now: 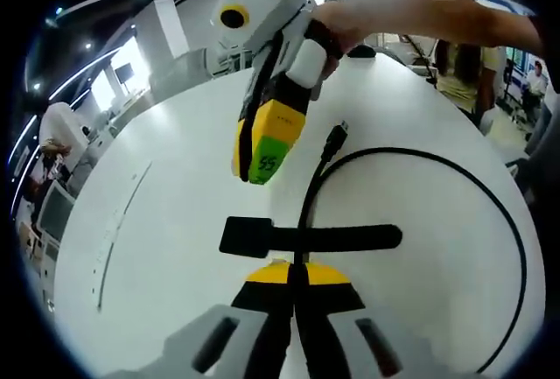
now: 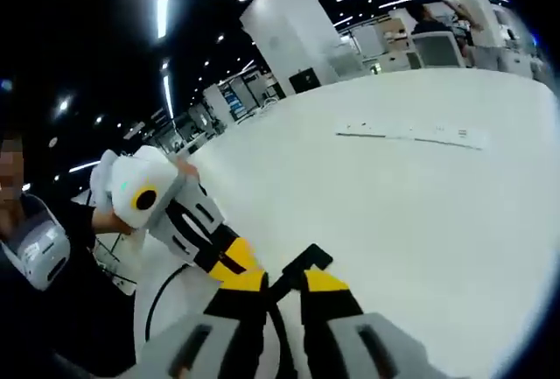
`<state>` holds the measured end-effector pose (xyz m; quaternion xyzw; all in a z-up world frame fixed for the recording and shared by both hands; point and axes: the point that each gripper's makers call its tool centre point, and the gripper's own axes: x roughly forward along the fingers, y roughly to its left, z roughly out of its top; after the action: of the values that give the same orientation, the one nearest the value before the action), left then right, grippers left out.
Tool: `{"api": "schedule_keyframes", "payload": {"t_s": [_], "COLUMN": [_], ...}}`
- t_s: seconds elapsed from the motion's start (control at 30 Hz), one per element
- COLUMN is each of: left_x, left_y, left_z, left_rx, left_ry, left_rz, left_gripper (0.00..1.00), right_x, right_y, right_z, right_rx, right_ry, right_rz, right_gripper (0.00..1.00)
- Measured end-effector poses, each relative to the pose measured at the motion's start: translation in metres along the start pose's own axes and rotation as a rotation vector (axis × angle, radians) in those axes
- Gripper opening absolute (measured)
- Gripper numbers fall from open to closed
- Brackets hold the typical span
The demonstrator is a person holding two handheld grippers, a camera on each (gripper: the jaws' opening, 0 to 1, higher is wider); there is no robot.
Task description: Find the charging cable on the desk, coil it up and secure with Velcro.
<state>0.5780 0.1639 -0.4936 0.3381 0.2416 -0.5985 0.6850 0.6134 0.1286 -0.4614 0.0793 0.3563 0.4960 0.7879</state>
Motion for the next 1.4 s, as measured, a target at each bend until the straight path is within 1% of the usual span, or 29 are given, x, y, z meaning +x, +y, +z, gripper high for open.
{"api": "schedule_keyframes", "payload": {"t_s": [0.07, 0.3, 0.47, 0.63, 0.9, 1.07, 1.4], "left_x": [0.000, 0.000, -0.001, -0.001, -0.001, -0.001, 0.000], "left_y": [0.000, 0.000, 0.000, 0.000, 0.000, 0.000, 0.001], "left_z": [0.000, 0.000, 0.000, 0.000, 0.000, 0.000, 0.000], "left_rx": [-0.002, 0.005, 0.005, 0.003, 0.006, 0.007, 0.010], "left_ry": [-0.001, 0.001, -0.005, -0.005, -0.007, -0.007, -0.006], "left_rz": [-0.002, -0.003, -0.006, -0.007, -0.008, -0.009, -0.010], "left_gripper": [0.03, 0.03, 0.03, 0.03, 0.03, 0.04, 0.04], "right_x": [0.004, 0.007, 0.012, 0.014, 0.015, 0.014, 0.019], "right_y": [0.004, -0.002, 0.000, -0.004, -0.003, -0.006, -0.005], "right_z": [-0.002, -0.003, -0.011, -0.018, -0.018, -0.018, -0.024], "right_rx": [0.023, 0.089, 0.122, 0.160, 0.162, 0.159, 0.178], "right_ry": [0.002, 0.007, 0.032, 0.050, 0.056, 0.059, 0.077], "right_rz": [0.012, 0.020, 0.026, 0.021, 0.028, 0.021, 0.033], "right_gripper": [0.16, 0.16, 0.16, 0.16, 0.16, 0.16, 0.14]}}
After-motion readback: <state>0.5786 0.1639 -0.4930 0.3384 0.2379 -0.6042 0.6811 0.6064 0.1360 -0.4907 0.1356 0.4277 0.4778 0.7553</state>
